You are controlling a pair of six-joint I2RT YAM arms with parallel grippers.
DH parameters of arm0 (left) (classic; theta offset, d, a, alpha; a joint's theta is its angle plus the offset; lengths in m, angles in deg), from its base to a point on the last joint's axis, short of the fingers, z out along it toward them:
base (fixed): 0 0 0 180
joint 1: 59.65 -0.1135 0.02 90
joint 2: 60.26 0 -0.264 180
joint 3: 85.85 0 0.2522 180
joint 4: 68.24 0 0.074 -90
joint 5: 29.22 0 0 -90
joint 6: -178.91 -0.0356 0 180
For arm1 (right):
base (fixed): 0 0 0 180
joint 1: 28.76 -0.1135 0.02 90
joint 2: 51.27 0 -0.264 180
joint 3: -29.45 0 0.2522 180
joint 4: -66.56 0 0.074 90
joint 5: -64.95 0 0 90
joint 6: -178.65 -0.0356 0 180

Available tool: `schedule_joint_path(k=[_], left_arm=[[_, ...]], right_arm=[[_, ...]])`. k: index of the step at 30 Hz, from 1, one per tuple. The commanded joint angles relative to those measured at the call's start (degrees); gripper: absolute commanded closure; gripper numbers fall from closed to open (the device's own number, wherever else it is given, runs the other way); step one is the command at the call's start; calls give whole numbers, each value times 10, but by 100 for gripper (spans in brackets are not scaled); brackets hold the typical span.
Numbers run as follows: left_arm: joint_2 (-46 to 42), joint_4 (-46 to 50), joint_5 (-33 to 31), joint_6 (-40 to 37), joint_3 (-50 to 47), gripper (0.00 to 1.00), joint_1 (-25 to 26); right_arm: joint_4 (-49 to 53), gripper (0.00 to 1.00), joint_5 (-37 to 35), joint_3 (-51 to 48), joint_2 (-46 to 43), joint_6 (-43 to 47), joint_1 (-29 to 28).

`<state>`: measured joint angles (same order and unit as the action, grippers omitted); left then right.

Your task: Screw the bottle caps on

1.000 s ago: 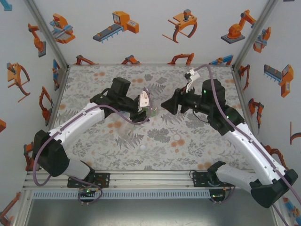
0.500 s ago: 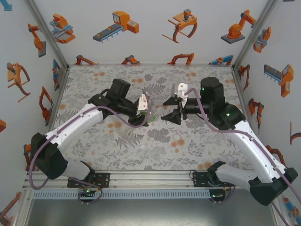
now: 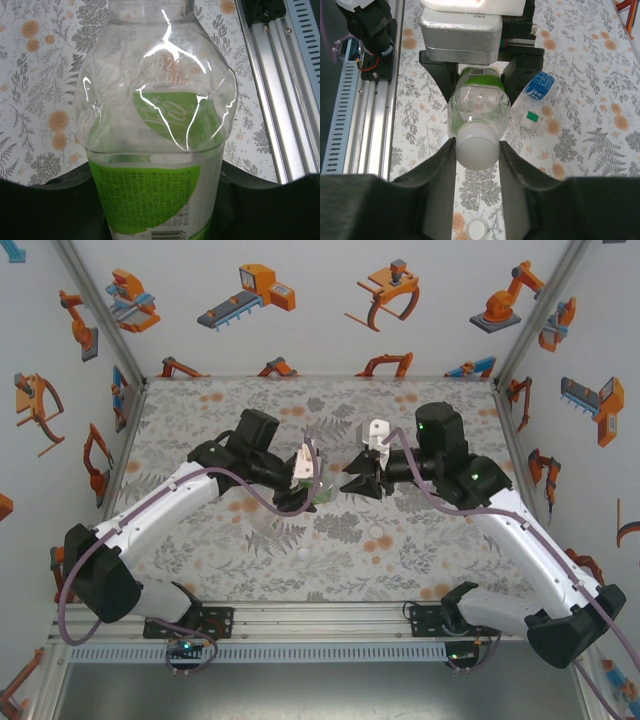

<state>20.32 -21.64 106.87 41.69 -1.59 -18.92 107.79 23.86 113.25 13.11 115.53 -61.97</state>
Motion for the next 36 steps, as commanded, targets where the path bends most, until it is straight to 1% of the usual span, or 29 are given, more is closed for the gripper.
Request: schedule_joint_path(k=[1, 4, 6, 8, 11, 13, 15, 17, 18, 22, 25, 27, 28, 30, 36], left_arm=[[-14, 11, 15, -10, 14, 100, 5], [-13, 11, 12, -8, 16, 100, 5], [-12, 4, 7, -3, 17, 100, 5], [-11, -10, -7, 7, 15, 100, 5], [-8, -38, -30, 15, 10, 100, 6], [-7, -62, -41, 21, 4, 100, 6], [-4, -86, -48, 28, -1, 100, 5], [-3, -107, -55, 35, -5, 100, 5], [-2, -117, -61, 38, -7, 100, 6], [1, -172, -108, 66, -20, 100, 5], [6, -206, -137, 83, -25, 100, 5], [12, -215, -153, 90, -22, 100, 7], [14, -219, -160, 92, -21, 100, 8], [16, -227, -171, 99, -21, 100, 9], [19, -229, -176, 112, -23, 100, 9]], right_arm=[[2, 77, 19, 18, 0, 8, -5], [10, 91, 16, 19, 1, 1, -4], [0, 100, 3, 15, 2, -37, -4], [-33, 100, -28, 7, 1, -116, -4], [-87, 100, -81, -14, -1, -271, -4], [-124, 100, -133, -36, -6, -396, -5], [-140, 100, -173, -52, -7, -492, -4], [-143, 100, -212, -63, -7, -583, -4], [-140, 100, -238, -67, -5, -642, -4], [-130, 100, -299, -79, 3, -825, -5], [-107, 100, -329, -88, 14, -950, -4], [-113, 100, -326, -97, 22, -1009, -4], [-132, 100, -322, -106, 24, -1031, -4], [-148, 100, -324, -115, 26, -1048, -4], [-110, 100, -349, -90, 29, -1000, -4]])
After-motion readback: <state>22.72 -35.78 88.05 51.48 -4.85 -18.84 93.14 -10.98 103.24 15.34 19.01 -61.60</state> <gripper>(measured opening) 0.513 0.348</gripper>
